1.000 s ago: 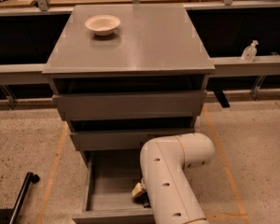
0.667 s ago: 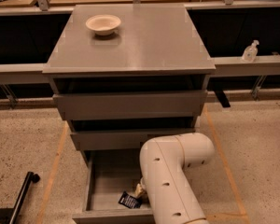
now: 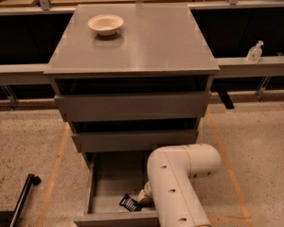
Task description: Pick rxbar blueberry from bottom drawer and place on counter
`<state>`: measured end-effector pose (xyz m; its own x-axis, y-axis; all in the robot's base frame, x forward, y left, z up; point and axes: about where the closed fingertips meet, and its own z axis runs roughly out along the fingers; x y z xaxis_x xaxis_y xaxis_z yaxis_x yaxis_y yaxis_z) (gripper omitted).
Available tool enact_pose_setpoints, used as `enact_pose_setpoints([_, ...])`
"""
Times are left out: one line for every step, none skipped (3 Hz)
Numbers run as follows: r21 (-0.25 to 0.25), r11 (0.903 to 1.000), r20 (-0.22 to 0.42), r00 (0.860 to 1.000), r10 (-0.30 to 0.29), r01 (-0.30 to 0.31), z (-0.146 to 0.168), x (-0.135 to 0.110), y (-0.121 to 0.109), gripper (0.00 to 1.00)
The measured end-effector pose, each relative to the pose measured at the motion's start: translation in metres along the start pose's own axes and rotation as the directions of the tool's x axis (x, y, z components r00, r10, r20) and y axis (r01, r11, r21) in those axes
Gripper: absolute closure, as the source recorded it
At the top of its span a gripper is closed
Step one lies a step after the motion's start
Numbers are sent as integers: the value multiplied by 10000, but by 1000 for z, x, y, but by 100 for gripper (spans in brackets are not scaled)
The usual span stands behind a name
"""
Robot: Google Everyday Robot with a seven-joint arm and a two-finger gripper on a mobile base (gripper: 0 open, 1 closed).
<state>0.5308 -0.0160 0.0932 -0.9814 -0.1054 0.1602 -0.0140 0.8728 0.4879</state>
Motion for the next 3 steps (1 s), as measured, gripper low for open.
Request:
enact_pose_setpoints([-3,10000,0,10000,1,-1,-4,1,2,100])
enact_pose_setpoints([-96,10000,54,10000,-5,5,-5,1,3,100])
enact_pose_setpoints([-913,9958,532,9986,-41,90,-16,0,10,100])
